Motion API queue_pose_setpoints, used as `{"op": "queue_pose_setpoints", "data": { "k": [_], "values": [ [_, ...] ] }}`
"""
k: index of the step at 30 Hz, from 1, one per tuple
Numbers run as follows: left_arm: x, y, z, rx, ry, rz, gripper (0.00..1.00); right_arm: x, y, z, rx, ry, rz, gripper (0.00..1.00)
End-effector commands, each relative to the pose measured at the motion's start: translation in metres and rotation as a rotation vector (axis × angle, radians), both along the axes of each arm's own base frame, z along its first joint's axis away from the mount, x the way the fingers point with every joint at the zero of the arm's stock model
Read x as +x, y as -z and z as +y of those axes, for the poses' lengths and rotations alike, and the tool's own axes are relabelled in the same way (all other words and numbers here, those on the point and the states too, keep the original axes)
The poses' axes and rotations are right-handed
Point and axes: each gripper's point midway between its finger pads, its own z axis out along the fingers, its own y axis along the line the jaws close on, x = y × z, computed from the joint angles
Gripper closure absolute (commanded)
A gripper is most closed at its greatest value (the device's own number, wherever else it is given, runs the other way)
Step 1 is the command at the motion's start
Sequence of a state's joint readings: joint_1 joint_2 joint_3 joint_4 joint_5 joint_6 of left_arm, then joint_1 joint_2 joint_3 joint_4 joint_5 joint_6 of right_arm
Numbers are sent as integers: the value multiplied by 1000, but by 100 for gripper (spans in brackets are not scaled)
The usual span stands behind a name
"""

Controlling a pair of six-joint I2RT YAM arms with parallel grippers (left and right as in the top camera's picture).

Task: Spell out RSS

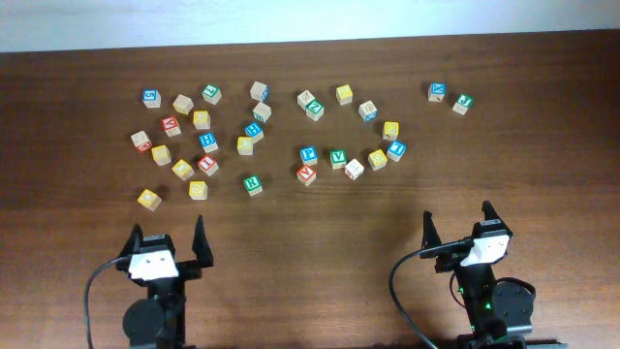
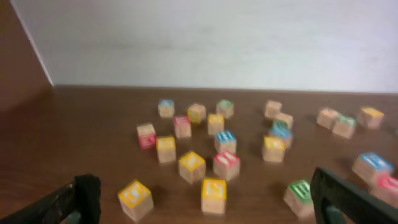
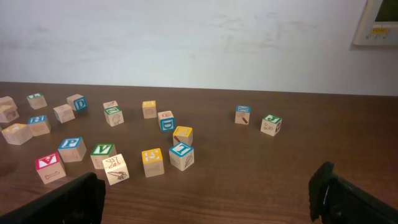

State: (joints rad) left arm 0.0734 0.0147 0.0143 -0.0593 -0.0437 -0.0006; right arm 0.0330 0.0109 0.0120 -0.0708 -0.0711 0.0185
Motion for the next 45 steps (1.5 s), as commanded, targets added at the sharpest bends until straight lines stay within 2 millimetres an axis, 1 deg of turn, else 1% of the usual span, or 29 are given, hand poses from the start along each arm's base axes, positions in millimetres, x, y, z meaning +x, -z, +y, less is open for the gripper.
{"op": "queue_pose_setpoints", "data": {
  "k": [1,4,5,6,8,10,12,13,14,15,16,18,19,20,21,23,25,27,28,30,31,33,35,36,38,39,40,42,45],
  "values": [
    [0,-11,5,20,-28,-48,1,0,2,-2,-4,11,3,2],
    [1,-14,-21,16,127,-61,1,0,2,-2,-4,11,3,2],
    [-1,-32,-44,29,258,-136,1,0,2,-2,-4,11,3,2],
    [-9,-65,-62,56,363,-272,1,0,2,-2,-4,11,3,2],
    [-25,-109,-68,-15,409,-456,1,0,2,-2,-4,11,2,2],
    [-56,-163,-70,-20,438,-683,1,0,2,-2,-4,11,3,2],
    [-72,-194,-71,1,442,-754,1,0,2,-2,-4,11,3,2],
    [-80,-215,-71,5,439,-766,1,0,2,-2,-4,11,3,2],
    [-80,-232,-70,-11,429,-739,1,0,2,-2,-4,11,3,2],
    [-72,-243,-66,-70,411,-655,1,0,2,-2,-4,11,2,2],
    [-56,-253,-70,-114,426,-476,1,0,2,-2,-4,11,3,2],
    [-38,-262,-77,-130,465,-307,1,0,2,-2,-4,11,3,2],
    [-23,-267,-99,-95,597,-144,1,0,2,-2,-4,11,3,2],
    [-20,-268,-116,-125,713,-64,1,0,2,-2,-4,11,3,2],
    [-19,-267,-134,-160,850,11,1,0,2,-2,-4,11,3,2],
    [-3,-263,-146,-185,970,50,1,0,2,-2,-4,11,3,2],
    [21,-263,-144,-218,953,87,1,0,2,-2,-4,11,3,2],
    [50,-265,-136,-241,830,156,1,0,2,-2,-4,11,3,2],
    [64,-259,-130,-242,744,231,1,0,2,-2,-4,11,3,2],
    [83,-234,-125,-185,588,419,1,0,2,-2,-4,11,3,2],
    [90,-209,-119,-135,465,573,1,0,2,-2,-4,11,3,2],
    [91,-180,-153,-108,531,741,1,0,2,-2,-4,11,3,2],
    [99,-158,-177,-64,591,805,1,0,2,-2,-4,11,3,2],
    [104,-150,-178,-57,573,825,1,0,2,-2,-4,11,3,2],
    [115,-125,-168,-113,430,910,1,0,2,-2,-4,11,3,2],
    [119,-109,-168,-111,414,965,1,0,2,-2,-4,11,3,2],
    [121,-80,-168,-102,395,1073,1,0,2,-2,-4,11,3,2],
    [127,-46,-170,-92,376,1173,1,0,2,-2,-4,11,3,2],
    [153,-12,-173,-73,345,1193,1,0,2,-2,-4,11,3,2]
  ]
}}
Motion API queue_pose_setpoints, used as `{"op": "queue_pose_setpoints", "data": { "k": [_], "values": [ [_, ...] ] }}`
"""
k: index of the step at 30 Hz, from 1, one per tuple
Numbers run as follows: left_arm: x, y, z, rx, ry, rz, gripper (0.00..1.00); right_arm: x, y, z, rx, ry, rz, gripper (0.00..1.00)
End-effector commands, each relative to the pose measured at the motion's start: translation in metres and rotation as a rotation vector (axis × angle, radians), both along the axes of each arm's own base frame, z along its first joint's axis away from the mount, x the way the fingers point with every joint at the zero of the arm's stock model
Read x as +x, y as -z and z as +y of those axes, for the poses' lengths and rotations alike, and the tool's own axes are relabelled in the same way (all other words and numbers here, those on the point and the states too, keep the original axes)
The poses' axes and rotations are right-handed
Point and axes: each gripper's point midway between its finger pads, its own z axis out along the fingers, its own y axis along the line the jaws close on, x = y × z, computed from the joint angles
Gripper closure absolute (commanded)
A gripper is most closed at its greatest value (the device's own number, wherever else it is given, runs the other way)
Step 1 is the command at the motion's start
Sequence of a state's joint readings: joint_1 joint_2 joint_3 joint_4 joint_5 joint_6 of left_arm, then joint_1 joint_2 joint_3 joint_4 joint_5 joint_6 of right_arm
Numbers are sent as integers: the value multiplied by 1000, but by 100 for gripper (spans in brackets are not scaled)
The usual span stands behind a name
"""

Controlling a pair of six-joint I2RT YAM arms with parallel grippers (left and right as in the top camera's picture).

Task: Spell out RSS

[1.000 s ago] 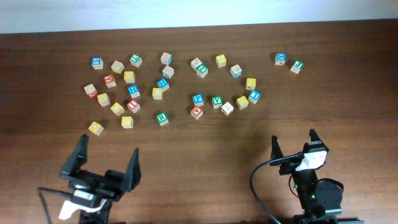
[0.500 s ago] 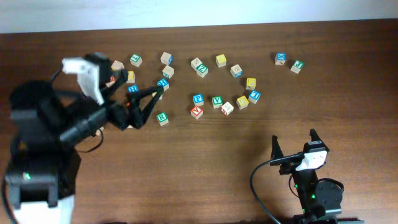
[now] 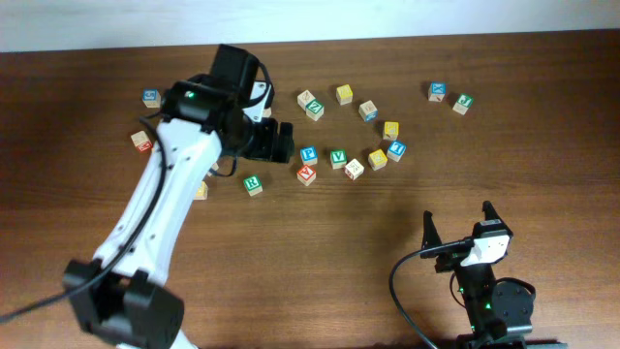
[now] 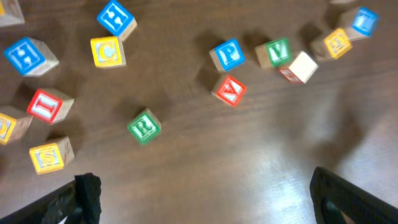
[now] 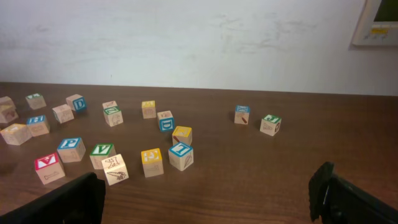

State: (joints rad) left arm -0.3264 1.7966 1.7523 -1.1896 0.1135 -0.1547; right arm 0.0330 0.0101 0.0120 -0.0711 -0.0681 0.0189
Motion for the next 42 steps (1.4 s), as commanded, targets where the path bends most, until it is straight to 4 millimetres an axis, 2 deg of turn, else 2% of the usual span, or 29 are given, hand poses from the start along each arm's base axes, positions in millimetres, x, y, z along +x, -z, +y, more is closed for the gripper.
{"op": "queue_pose_setpoints", "data": {
  "k": [1,3,6,8,10,11,12,13,15,16,17,18,20,22,25,27,29,30,31,33,37,39,42],
  "values": [
    [24,23,-1,28,-28,-6,1,0,3,-2,-4,8,3,2],
    [35,38,-4,30,-26,-1,1,0,3,-2,-4,8,3,2],
    [36,50,-11,-9,-21,36,1,0,3,-2,-4,8,3,2],
    [24,55,-41,-163,-1,126,1,0,3,-2,-4,8,3,2],
    [18,58,-60,-218,39,155,1,0,2,-2,-4,8,3,2],
    [20,62,-76,-225,65,139,1,0,3,-2,-4,8,3,2],
    [21,64,-84,-233,58,135,1,0,3,-2,-4,8,3,2],
    [26,67,-96,-245,15,124,1,0,3,-2,-4,8,3,2],
    [39,68,-108,-240,-93,73,0,0,3,-2,-4,8,3,2],
    [44,67,-112,-232,-118,44,0,0,3,-2,-4,8,3,2],
    [52,67,-113,-187,-241,-15,7,0,3,-2,-4,8,3,2],
    [53,70,-114,-145,-341,-50,7,0,3,-2,-4,8,3,2],
    [49,72,-130,-117,-344,-95,7,0,3,-2,-4,8,3,2],
    [45,82,-147,-63,-330,-154,11,0,3,-2,-4,8,3,2],
    [45,103,-149,-37,-368,-138,12,0,3,-2,-4,8,3,2],
    [45,107,-148,-31,-369,-134,11,0,2,-2,-4,8,3,2],
    [53,95,-142,-45,-377,-152,10,0,3,-2,-4,8,3,2],
    [58,85,-132,-47,-388,-163,9,0,3,-2,-4,8,3,2],
    [62,73,-113,-43,-423,-163,8,0,3,-2,-4,8,3,2],
    [62,65,-79,-13,-478,-132,7,0,3,-2,-4,8,3,2],
    [41,79,-5,144,-584,22,2,0,3,-2,-4,8,3,2],
    [39,81,18,168,-616,58,0,0,3,-2,-4,8,3,2],
    [10,88,31,91,-652,283,0,0,3,-2,-4,8,3,2]
  ]
}}
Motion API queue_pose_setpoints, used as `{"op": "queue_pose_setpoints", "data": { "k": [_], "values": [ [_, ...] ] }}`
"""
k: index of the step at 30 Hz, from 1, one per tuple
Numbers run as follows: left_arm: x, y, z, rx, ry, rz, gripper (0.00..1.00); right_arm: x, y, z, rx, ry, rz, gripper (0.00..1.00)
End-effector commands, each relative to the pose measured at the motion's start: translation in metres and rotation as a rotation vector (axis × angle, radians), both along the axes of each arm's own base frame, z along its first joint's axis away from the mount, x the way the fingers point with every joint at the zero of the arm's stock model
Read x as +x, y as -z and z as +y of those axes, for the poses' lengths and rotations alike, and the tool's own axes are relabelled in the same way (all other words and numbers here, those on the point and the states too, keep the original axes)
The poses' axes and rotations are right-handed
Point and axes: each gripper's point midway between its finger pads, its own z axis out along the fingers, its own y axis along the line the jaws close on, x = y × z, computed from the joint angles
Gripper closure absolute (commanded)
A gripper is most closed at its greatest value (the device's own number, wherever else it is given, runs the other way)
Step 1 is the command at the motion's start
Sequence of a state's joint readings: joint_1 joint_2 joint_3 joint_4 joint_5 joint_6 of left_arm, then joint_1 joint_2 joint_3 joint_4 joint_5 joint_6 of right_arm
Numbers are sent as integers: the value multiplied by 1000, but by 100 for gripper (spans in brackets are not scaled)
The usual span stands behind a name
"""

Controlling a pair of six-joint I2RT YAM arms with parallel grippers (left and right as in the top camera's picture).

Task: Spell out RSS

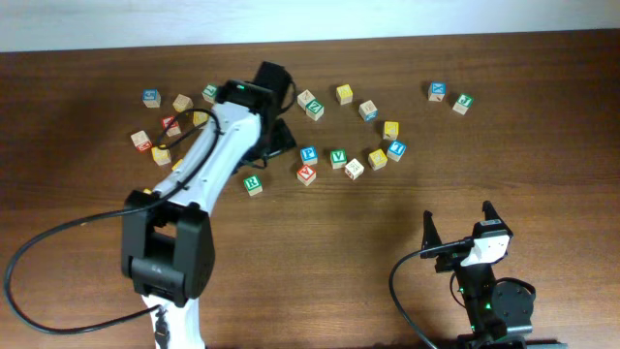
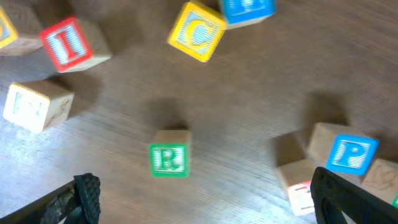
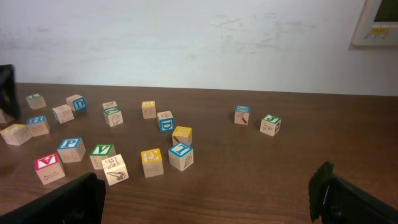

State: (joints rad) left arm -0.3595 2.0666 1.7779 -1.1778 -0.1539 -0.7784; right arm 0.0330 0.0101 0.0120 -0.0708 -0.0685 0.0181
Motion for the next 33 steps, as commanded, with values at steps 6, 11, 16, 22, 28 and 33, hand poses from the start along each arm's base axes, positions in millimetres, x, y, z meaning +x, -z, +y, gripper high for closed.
{"op": "queue_pose_setpoints", "data": {
  "k": [6,11,16,22,28,33],
  "values": [
    [-39,26,25,-36,-53,164,2,0,3,-2,-4,8,3,2],
    [-34,64,7,-57,-13,94,9,0,3,-2,-4,8,3,2],
    [-31,77,15,-17,-16,59,23,0,3,-2,-3,8,4,2],
    [-28,87,23,20,-20,25,39,0,3,-2,-4,8,3,2],
    [-24,88,31,14,-45,16,55,0,3,-2,-4,8,3,2],
    [-25,88,30,7,-44,18,70,0,3,-2,-4,8,3,2]
  ]
}}
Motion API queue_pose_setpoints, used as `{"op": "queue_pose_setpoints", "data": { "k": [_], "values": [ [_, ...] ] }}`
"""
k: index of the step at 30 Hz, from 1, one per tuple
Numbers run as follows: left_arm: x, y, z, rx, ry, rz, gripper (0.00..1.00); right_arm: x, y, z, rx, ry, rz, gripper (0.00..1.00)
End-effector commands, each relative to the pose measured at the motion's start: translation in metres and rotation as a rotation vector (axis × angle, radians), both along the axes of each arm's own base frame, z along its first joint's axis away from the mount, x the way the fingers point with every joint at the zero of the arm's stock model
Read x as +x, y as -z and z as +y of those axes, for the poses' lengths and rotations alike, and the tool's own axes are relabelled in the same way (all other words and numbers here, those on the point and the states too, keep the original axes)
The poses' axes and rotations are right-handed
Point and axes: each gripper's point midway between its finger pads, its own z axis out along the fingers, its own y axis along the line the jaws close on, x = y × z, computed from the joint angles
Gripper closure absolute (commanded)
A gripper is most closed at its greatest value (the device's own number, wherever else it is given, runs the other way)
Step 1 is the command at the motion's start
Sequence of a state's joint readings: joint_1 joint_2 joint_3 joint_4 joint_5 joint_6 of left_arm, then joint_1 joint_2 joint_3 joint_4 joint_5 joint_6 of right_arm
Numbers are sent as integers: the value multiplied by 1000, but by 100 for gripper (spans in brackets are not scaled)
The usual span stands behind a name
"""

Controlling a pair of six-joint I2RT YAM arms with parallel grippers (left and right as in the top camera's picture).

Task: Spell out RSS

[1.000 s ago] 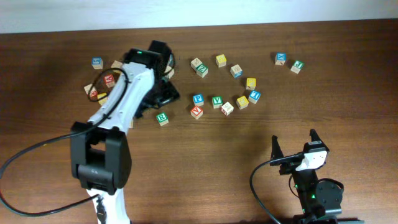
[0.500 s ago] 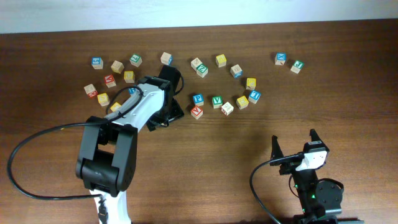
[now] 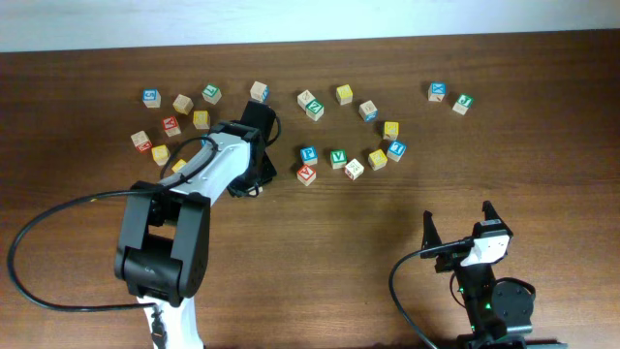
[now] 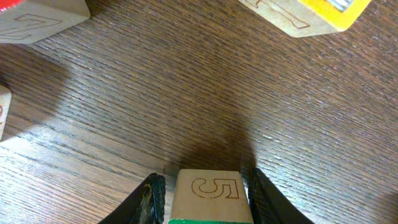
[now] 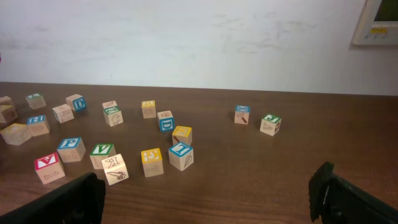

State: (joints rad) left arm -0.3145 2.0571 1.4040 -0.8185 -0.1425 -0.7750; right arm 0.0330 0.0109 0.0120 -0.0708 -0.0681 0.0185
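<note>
A wooden block [image 4: 208, 186] with a green top face and a "5" burnt into its side stands on the table between the fingers [image 4: 155, 196] of my left gripper [image 4: 208, 198], which is shut on it. Overhead, the left gripper [image 3: 255, 174] is down at the table and hides this block. My right gripper [image 3: 456, 215] stands open near the front edge, holding nothing; the same right gripper [image 5: 205, 199] looks out over the blocks. No S block can be read in these views.
Letter blocks lie scattered across the far half of the brown table [image 3: 387, 233]: a group at the left [image 3: 171, 125], a group in the middle [image 3: 338, 156], two at the far right [image 3: 438, 91]. A red-faced block [image 4: 37, 18] and a yellow one [image 4: 311, 12] lie close to the left gripper.
My left gripper was wide open above the green R block. Now it is down at the table with its fingers shut on that block. The right arm has not moved.
Both arms were parked open at the front edge. Then the left arm was out over the blocks, with the green R block in its view. It then hung closer above the R, and now it is shut on it. The right arm stayed parked.
</note>
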Motion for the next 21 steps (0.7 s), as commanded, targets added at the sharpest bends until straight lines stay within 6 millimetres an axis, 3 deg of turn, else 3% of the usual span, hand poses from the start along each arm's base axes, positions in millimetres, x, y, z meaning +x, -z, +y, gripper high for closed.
{"op": "queue_pose_setpoints", "data": {
  "k": [1,7,11,13,17,19,21],
  "values": [
    [-6,1,5,7,-3,13,73,0,2,-2,-4,8,3,2],
    [-9,0,-4,-38,70,35,73,0,2,-2,-4,8,3,2],
    [-2,-35,-15,-94,171,-33,75,0,2,-2,-4,8,3,2],
    [-6,-70,-14,-102,198,-88,74,0,2,-2,-4,8,3,2],
    [-41,-136,-5,-112,208,-140,73,0,2,-2,-4,8,3,2],
    [-57,-137,-5,-96,257,-92,74,0,2,-2,-4,8,3,2],
    [-79,-123,-11,-79,312,-8,75,0,2,-2,-4,8,3,2]
  ]
}}
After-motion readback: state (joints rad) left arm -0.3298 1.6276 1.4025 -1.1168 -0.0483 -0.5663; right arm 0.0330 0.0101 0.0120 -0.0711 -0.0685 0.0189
